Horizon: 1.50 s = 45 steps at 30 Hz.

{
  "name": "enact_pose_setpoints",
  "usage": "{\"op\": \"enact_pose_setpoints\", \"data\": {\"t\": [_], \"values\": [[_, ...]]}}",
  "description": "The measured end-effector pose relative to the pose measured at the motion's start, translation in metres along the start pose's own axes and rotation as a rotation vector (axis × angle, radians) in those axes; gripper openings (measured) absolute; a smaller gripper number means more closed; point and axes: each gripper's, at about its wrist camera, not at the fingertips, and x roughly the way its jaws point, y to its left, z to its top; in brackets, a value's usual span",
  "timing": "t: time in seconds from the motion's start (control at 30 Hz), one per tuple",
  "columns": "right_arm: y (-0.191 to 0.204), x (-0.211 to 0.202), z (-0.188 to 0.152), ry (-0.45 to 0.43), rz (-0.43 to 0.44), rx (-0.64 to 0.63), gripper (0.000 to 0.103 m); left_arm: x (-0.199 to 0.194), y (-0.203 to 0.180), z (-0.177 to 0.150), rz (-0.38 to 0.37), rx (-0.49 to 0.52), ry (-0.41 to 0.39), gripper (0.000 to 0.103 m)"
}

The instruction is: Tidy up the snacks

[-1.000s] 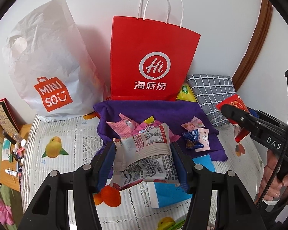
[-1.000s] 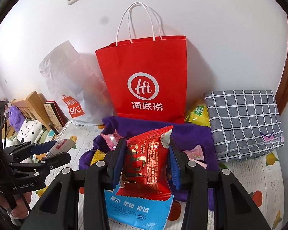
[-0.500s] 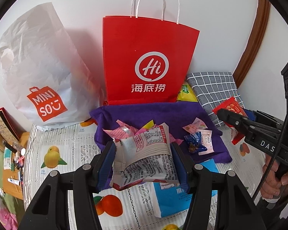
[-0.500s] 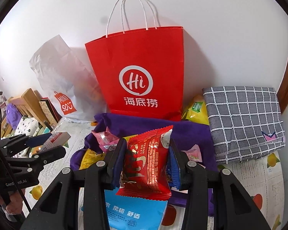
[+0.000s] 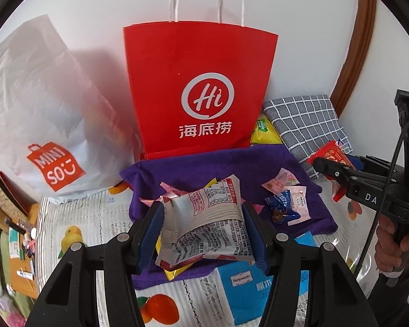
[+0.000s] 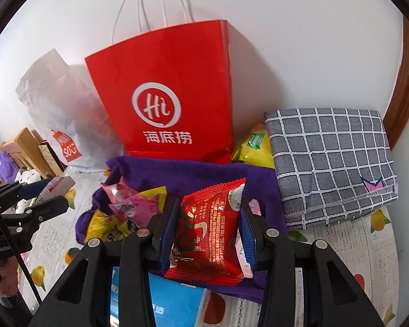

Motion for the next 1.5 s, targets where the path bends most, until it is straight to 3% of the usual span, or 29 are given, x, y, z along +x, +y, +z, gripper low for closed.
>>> {"op": "enact_pose_setpoints", "data": {"t": [0.37, 0.7, 1.5], "values": [[-0.003, 0.03, -0.004, 0.046, -0.035, -0.026, 0.042, 0.024, 0.003, 0.007, -0.014, 0.02, 0.011, 0.056], [-0.019, 0.061, -0.01, 0.087, -0.085, -0.03, 0.042, 0.057, 0.011, 0.005, -0.019, -0.003, 0.068, 0.056], [-0.019, 0.111, -0.027, 0.217, -0.098, -0.029, 0.042, 0.101, -0.003, 0.0, -0.064, 0.011, 0.164, 0.058]]}}
